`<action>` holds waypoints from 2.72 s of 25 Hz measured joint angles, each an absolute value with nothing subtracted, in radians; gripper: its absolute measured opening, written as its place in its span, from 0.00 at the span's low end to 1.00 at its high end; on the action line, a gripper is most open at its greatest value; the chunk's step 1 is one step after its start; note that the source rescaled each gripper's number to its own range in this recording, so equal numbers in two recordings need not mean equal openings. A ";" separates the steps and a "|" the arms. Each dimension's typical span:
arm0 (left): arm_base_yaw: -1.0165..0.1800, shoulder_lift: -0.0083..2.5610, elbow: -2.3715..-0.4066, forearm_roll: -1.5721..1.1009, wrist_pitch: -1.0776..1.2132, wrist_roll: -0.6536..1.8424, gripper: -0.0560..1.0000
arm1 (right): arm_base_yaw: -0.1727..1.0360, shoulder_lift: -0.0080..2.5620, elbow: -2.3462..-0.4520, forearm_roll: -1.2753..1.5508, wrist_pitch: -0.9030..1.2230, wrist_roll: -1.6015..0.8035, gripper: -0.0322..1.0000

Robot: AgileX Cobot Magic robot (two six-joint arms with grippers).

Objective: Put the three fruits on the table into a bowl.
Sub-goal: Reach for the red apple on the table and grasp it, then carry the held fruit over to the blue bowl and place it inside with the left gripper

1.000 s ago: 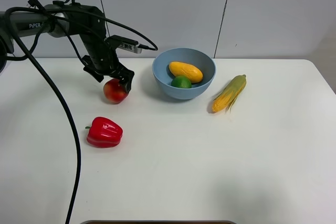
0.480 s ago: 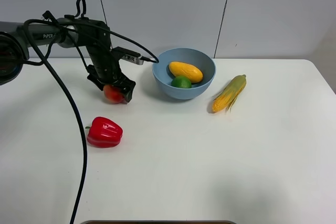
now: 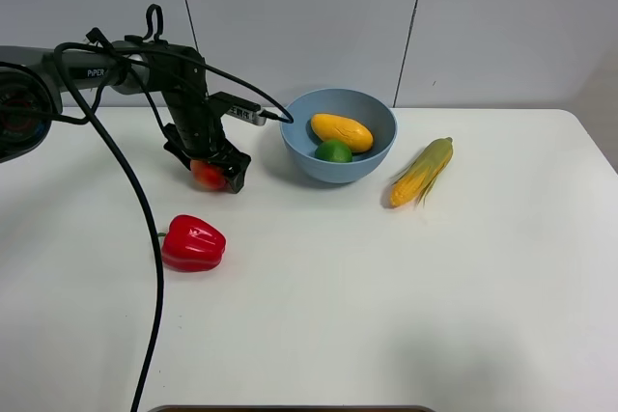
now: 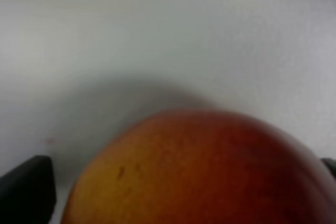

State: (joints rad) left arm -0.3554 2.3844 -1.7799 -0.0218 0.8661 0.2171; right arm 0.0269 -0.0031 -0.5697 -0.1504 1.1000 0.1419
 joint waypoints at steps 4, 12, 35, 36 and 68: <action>-0.355 2.385 -1.780 -0.036 0.867 0.218 0.09 | 0.027 -0.003 -0.570 -0.150 1.100 0.142 0.70; -0.356 2.385 -1.780 -0.036 0.871 0.222 0.05 | 0.027 -0.003 -0.570 -0.150 1.100 0.142 0.70; -0.356 2.165 -1.780 -0.034 0.961 0.159 0.05 | 0.027 -0.003 -0.570 -0.150 1.100 0.142 0.70; -0.356 2.152 -1.785 -0.047 0.962 0.149 0.05 | 0.027 -0.003 -0.570 -0.150 1.100 0.142 0.70; -0.649 2.294 -1.954 -0.186 0.634 0.121 0.05 | 0.027 -0.003 -0.570 -0.150 1.100 0.142 0.70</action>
State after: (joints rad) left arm -0.6494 2.2945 -1.9536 -0.1859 0.6342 0.1212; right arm 0.0269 -0.0031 -0.5697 -0.1504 1.1000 0.1419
